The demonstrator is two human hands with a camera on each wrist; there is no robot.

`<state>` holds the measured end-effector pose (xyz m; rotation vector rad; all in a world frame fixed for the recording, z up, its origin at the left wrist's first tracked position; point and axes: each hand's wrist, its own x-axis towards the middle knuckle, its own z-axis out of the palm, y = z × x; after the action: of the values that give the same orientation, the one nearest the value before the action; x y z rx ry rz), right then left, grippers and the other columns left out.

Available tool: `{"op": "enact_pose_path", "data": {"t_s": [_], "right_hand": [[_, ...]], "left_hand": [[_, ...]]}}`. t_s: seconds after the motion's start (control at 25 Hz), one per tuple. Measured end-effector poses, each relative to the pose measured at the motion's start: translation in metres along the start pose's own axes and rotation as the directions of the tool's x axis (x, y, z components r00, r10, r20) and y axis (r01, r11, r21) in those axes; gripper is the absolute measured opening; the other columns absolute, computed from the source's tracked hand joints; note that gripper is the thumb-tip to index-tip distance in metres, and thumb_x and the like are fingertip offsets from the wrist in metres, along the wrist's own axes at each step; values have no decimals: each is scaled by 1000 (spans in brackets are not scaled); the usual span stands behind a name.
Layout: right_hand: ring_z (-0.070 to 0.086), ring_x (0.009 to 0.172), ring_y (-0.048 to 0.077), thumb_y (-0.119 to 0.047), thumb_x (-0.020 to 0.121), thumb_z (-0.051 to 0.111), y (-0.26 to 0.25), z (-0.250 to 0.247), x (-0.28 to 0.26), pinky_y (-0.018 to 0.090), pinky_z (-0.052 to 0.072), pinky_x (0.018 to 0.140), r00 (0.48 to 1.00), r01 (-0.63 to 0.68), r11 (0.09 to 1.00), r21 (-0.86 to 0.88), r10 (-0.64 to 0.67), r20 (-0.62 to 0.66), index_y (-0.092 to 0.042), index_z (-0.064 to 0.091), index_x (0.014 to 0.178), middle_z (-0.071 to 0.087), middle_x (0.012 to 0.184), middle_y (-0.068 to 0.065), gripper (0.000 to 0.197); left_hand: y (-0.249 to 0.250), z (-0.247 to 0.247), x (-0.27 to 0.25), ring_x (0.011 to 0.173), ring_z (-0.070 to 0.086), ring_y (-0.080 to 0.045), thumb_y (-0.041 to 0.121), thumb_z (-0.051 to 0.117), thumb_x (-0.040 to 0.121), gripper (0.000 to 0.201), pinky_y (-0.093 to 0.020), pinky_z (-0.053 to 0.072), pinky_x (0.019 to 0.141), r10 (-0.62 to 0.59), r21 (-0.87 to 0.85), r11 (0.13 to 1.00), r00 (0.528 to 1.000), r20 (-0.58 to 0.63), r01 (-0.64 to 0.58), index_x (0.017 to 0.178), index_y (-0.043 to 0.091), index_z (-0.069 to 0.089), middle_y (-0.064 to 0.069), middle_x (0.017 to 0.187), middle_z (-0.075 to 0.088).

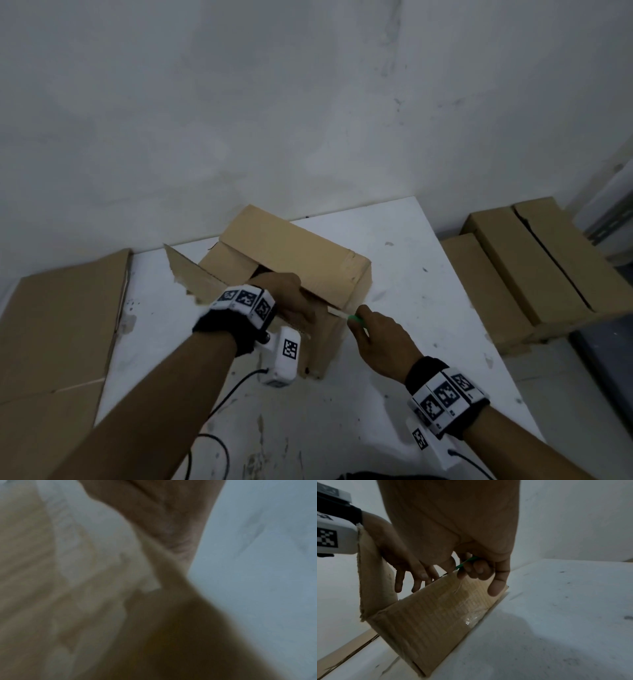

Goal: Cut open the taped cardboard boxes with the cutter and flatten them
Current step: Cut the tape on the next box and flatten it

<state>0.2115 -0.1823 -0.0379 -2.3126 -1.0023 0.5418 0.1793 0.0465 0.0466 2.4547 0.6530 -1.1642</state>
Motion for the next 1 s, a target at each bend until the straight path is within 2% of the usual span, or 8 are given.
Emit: {"op": "enact_pose_path", "data": {"t_s": [0.08,0.16,0.36,0.48,0.6,0.72,0.84,1.0], "right_hand": [[39,56,21,-38,105,38,0,1,0,35,24,49,1000,-12,1000,-3,12,-16,-14,41,93,38,65,-5,27],[33,52,16,-38,105,38,-1,3,0,33,19,47,1000,-14,1000,5,14,-25,-17,38,91,36,63,-7,26],[30,49,14,-40,106,33,-11,3,2,32,19,47,1000,-26,999,-47,27,6,-18,36,95,36,62,-8,25],[28,47,13,-39,106,34,-16,3,5,31,17,46,999,-18,999,-51,17,-33,-13,44,101,34,60,-8,28],[27,48,12,-38,107,31,-23,3,7,31,16,46,999,25,993,-112,-27,-16,-9,47,110,46,65,-2,33],[36,52,21,-40,107,27,-28,-4,14,33,23,49,1000,28,976,-215,-28,5,-11,44,115,63,86,11,34],[56,68,33,-40,107,27,-27,-12,22,34,34,57,1000,28,961,-276,-23,18,-12,42,116,65,92,10,32],[45,61,28,-40,107,27,-12,-23,25,34,31,56,999,-34,975,-217,31,-16,-17,37,105,64,88,9,25]], "left_hand": [[1,1,0,99,68,-23,54,88,65,74,-36,57,88,-13,-386,921,995,96,50,120,8,67,-10,120,69],[0,-2,-8,104,69,-25,37,83,79,58,-40,57,93,-52,-662,742,994,100,105,124,6,63,-11,122,67],[-14,-5,-21,100,69,-20,39,70,90,51,-39,54,94,-105,-896,424,990,94,130,125,3,60,-13,120,70],[-19,-2,-21,100,67,-18,50,66,90,50,-32,53,74,-136,-895,436,990,40,96,117,9,65,-6,119,70],[-23,2,-17,114,61,-23,54,64,91,45,-37,52,92,-145,-865,494,989,15,85,110,13,70,-5,118,70],[-21,2,-16,117,59,-24,44,65,93,35,-34,50,84,-150,-853,513,988,23,97,109,14,70,-6,124,67],[-19,1,-17,118,58,-26,33,72,91,35,-37,51,90,-151,-851,516,988,22,98,121,14,65,-6,126,66],[-21,-1,-17,116,59,-29,20,73,90,36,-45,51,99,-147,-875,478,989,4,75,123,13,62,-9,126,64]]}}
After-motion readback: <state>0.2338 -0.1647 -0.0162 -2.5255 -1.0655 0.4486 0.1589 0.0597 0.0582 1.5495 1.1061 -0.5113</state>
